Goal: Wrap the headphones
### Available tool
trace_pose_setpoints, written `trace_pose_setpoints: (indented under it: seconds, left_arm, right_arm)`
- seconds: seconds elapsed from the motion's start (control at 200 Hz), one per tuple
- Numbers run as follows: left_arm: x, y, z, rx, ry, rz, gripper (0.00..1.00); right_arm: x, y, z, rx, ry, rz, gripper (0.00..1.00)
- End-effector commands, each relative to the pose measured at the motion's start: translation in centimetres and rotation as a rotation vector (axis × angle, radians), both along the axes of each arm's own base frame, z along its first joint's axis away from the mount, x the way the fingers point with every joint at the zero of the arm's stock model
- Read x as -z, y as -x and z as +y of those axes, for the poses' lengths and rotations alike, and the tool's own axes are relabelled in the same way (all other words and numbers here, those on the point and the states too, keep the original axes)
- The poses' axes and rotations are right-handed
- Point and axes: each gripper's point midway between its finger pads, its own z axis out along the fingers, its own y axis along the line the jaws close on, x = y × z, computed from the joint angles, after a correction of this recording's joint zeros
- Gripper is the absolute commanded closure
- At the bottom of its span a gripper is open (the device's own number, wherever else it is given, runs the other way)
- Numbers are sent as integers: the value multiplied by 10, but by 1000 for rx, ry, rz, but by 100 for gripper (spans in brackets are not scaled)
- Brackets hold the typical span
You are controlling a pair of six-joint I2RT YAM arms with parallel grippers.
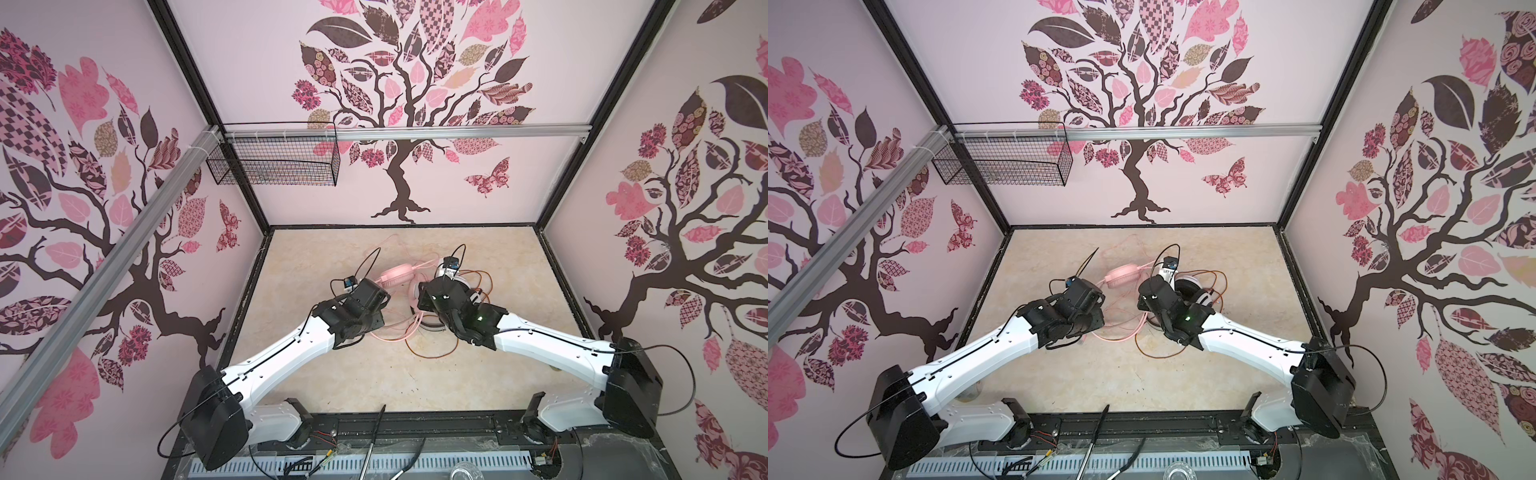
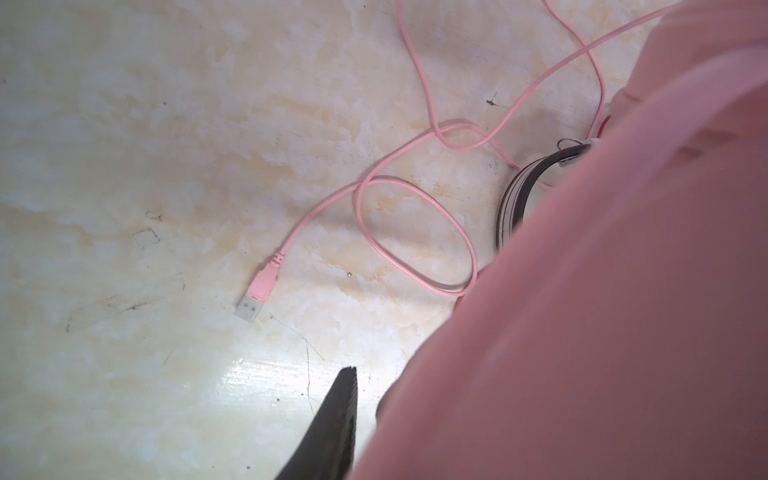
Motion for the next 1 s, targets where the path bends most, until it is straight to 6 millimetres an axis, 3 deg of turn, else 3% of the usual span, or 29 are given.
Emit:
trace_pose_setpoints:
  seconds: [0.0,0.12,0.305,0.335,0.42,0.535,0.61,0.68,0.84,0.99]
  left_arm:
    - [-16,-4,0,5,5,-28,75]
    - [-17,-4,-4,21,19,-24,75]
    - [-16,-4,-10,44,31,-20,95]
    - [-16,-4,-9,45,26,-21,100]
    - [-17,-6,0,24,-12,-15,100]
    - [-24,-12,27,-24,-46,-9,100]
    - [-28,-16,42,-36,-26,-21,100]
    - [-34,-18,49,-20,0,-54,100]
    - [-61,-14,47,105,18,-161,100]
    - [-86,-6,39,219,39,-236,100]
  right_arm:
    - [-50,0,1,1,-124,-102,68]
    - [-53,0,-1,8,-131,-107,68]
    - [-59,2,1,-7,-145,-114,64]
    - [-60,3,1,-17,-144,-118,60]
    - [-68,6,4,-67,-122,-145,47]
    - [-82,23,7,-210,-49,-207,25]
    - [-89,35,-1,-264,-27,-246,15]
    - [-91,43,-10,-292,-40,-245,14]
    - [-78,50,-35,-285,-15,-177,9]
    - [-61,40,-67,-319,-72,-99,10]
